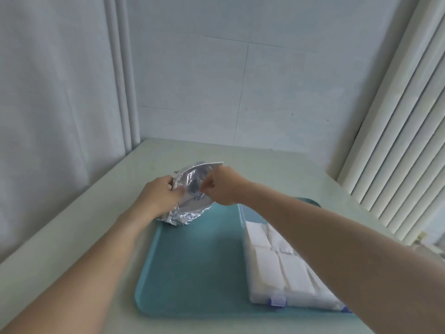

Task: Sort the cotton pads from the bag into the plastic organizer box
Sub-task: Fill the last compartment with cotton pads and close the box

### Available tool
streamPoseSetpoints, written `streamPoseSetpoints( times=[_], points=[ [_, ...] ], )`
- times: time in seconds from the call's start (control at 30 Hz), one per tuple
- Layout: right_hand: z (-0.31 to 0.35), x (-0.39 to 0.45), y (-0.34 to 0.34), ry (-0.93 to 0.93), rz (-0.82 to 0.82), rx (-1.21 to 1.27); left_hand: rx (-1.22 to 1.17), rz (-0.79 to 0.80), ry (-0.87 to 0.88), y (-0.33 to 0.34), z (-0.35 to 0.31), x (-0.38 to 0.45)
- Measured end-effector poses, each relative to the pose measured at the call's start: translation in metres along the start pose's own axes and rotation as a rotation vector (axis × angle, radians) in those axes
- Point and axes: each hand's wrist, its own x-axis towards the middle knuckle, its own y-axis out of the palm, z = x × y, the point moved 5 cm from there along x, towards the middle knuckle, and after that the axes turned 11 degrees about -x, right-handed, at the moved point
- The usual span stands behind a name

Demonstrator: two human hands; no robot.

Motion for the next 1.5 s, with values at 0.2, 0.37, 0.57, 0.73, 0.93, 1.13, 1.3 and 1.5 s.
streamPoseSetpoints(
  times=[0.2, 0.37, 0.57, 0.73, 0.93, 1.13, 1.3, 1.5],
  points=[
    [0.014, 0.028, 0.038, -0.028, 0.219, -0.172, 0.048, -0.047, -0.047, -0.008, 0.013, 0.007],
    [0.027, 0.041, 0.052, -0.108, 0.196, 0.006, -0.096, -0.002, -0.101, -0.008, 0.016, 0.006],
    [0.033, 0.044, 0.059, -0.134, 0.118, 0.112, -0.488, -0.033, -0.269, -0.001, 0.026, 0.006],
    [0.041, 0.041, 0.060, -0.160, -0.005, 0.226, -0.808, -0.072, -0.406, -0.007, 0.036, 0.007],
    [0.042, 0.038, 0.055, -0.171, 0.010, 0.167, -0.210, -0.030, -0.278, -0.022, 0.037, 0.011],
    [0.035, 0.039, 0.053, -0.112, 0.056, 0.097, 0.068, -0.098, -0.227, -0.046, 0.040, 0.008],
    [0.040, 0.036, 0.049, -0.113, 0.094, -0.053, 0.072, -0.107, -0.222, -0.046, 0.034, 0.005],
    [0.058, 0.029, 0.048, -0.162, 0.098, 0.168, -0.258, 0.014, -0.228, -0.026, 0.026, -0.001]
  ],
)
